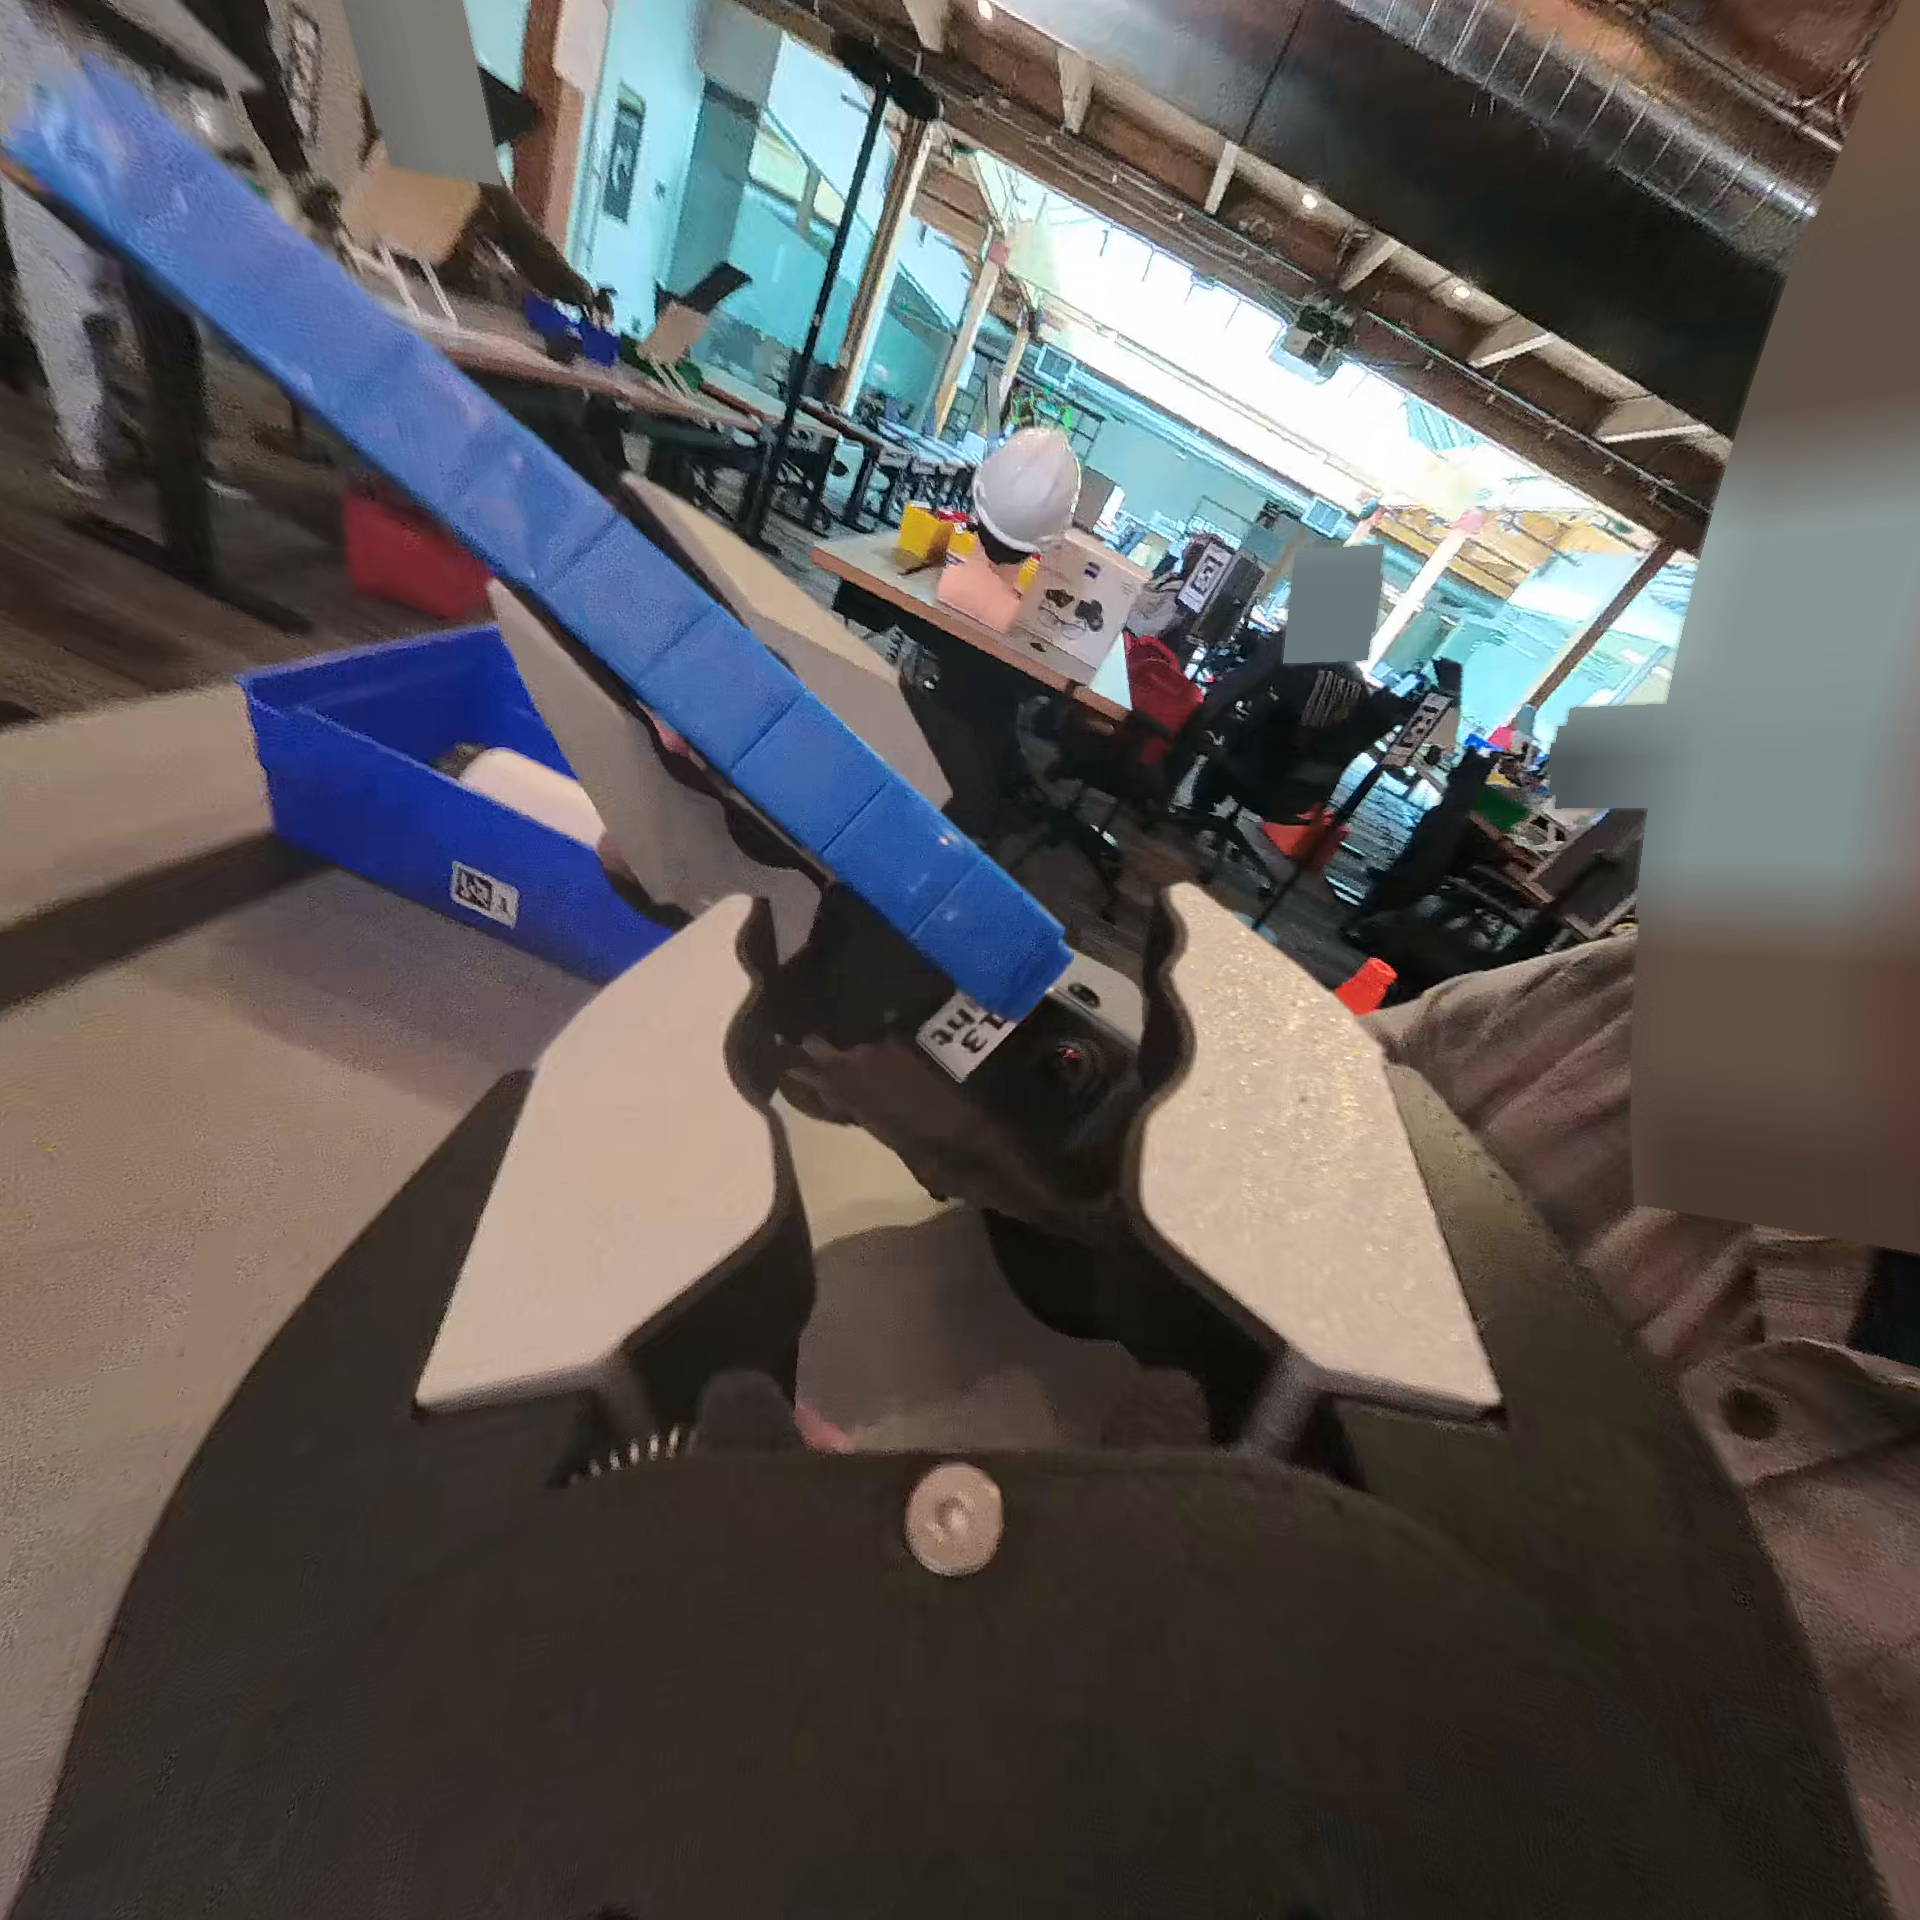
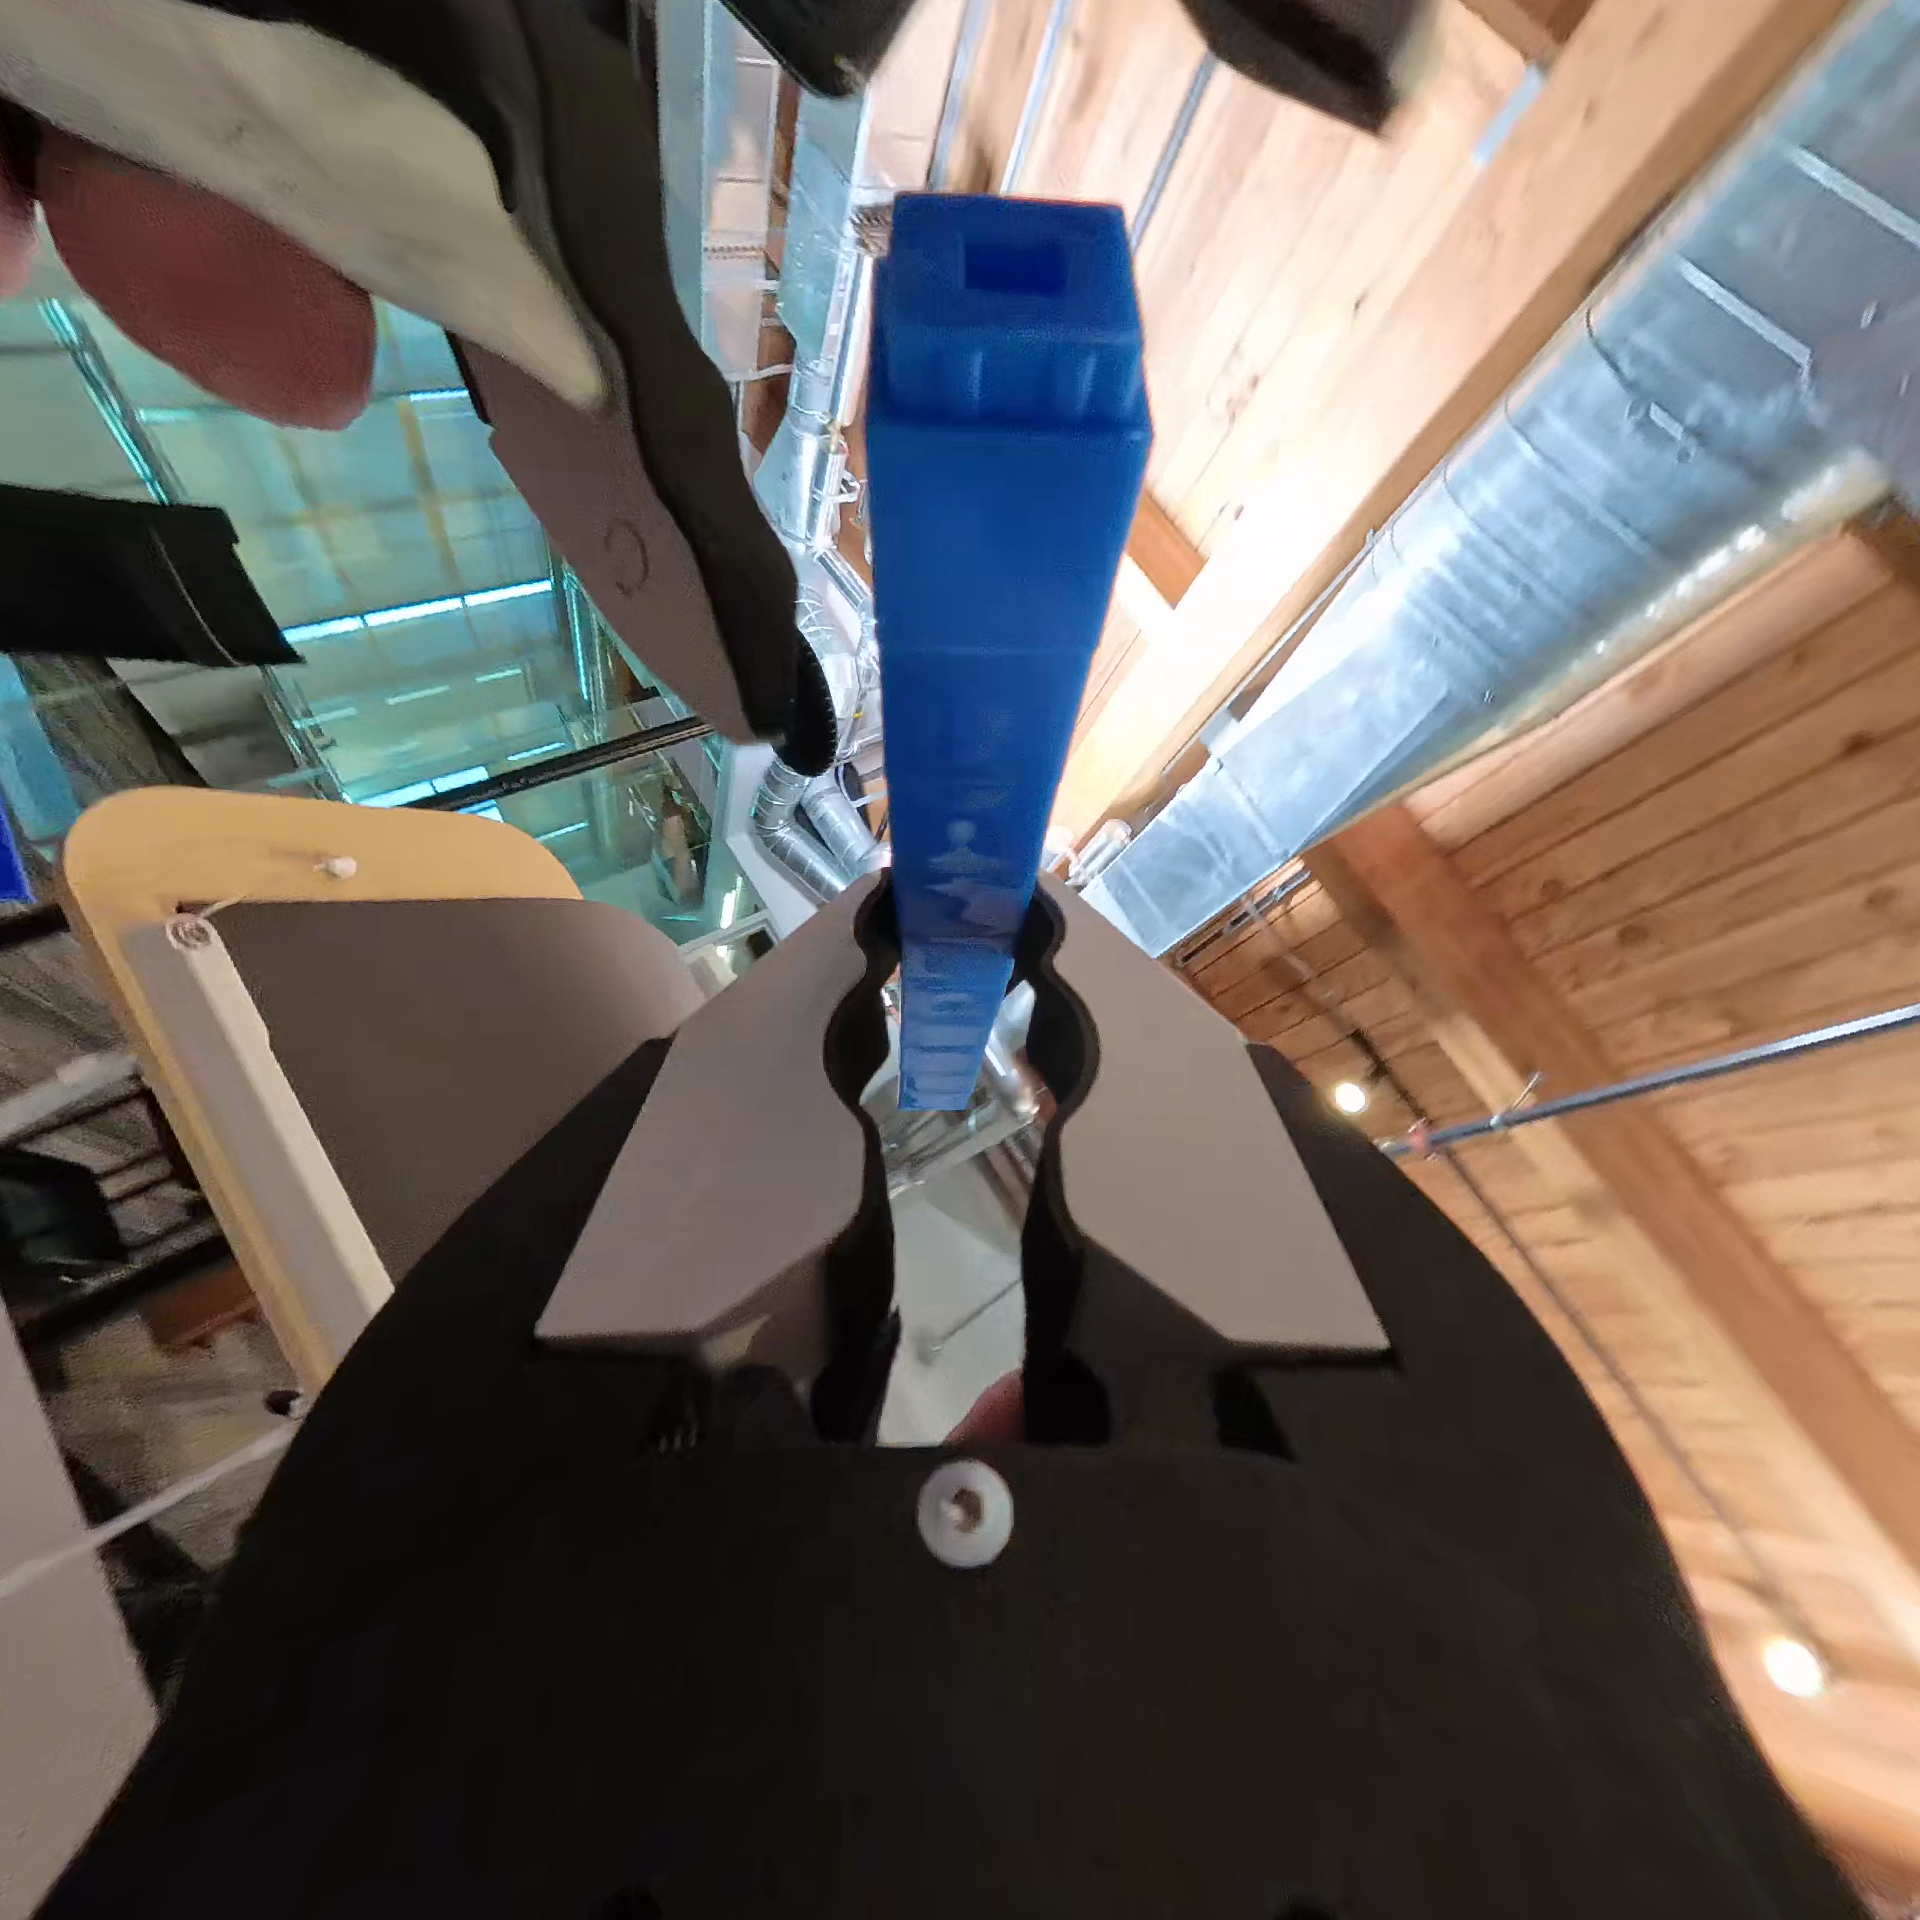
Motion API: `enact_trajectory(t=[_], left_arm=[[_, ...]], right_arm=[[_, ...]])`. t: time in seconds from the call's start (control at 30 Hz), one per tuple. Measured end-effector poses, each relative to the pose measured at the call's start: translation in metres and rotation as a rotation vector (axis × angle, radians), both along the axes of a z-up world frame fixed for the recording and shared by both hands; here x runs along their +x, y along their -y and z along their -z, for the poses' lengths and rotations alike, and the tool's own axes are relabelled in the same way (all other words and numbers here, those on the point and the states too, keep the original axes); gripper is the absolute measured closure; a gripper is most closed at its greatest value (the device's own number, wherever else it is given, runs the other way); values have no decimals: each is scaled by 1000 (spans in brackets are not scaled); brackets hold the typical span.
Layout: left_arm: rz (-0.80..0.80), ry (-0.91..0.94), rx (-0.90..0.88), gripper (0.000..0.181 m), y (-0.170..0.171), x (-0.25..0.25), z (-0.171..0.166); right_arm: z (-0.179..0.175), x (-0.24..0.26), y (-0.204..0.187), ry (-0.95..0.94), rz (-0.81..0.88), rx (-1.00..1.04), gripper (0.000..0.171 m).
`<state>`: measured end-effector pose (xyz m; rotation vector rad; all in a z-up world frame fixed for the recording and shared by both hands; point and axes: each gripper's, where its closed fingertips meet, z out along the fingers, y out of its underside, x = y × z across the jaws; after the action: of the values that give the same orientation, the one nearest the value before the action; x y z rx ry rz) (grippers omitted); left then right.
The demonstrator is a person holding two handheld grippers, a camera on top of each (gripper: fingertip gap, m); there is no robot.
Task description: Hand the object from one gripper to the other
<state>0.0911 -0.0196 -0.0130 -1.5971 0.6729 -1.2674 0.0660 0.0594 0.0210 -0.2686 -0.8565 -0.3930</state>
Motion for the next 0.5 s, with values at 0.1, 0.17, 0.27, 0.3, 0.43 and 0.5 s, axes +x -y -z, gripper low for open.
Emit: enact_trajectory(t=[0.1, 0.17, 0.27, 0.3, 0.43, 0.5], left_arm=[[5, -14, -48, 122, -2, 1, 12], [3, -50, -56, 131, -4, 3, 21], [-8, -104, -34, 142, -5, 6, 30], [-19, -104, -33, 144, -6, 5, 31], [-76, -100, -37, 153, -16, 2, 36], [-105, -92, -35, 156, -20, -2, 37]], right_arm=[[6, -9, 7, 42, 9, 43, 152], [10, -13, 9, 60, 15, 55, 152], [11, -15, 8, 71, 32, 71, 152], [11, -14, 7, 72, 41, 73, 152], [8, -13, 7, 73, 59, 86, 150], [6, -13, 9, 73, 55, 82, 146]])
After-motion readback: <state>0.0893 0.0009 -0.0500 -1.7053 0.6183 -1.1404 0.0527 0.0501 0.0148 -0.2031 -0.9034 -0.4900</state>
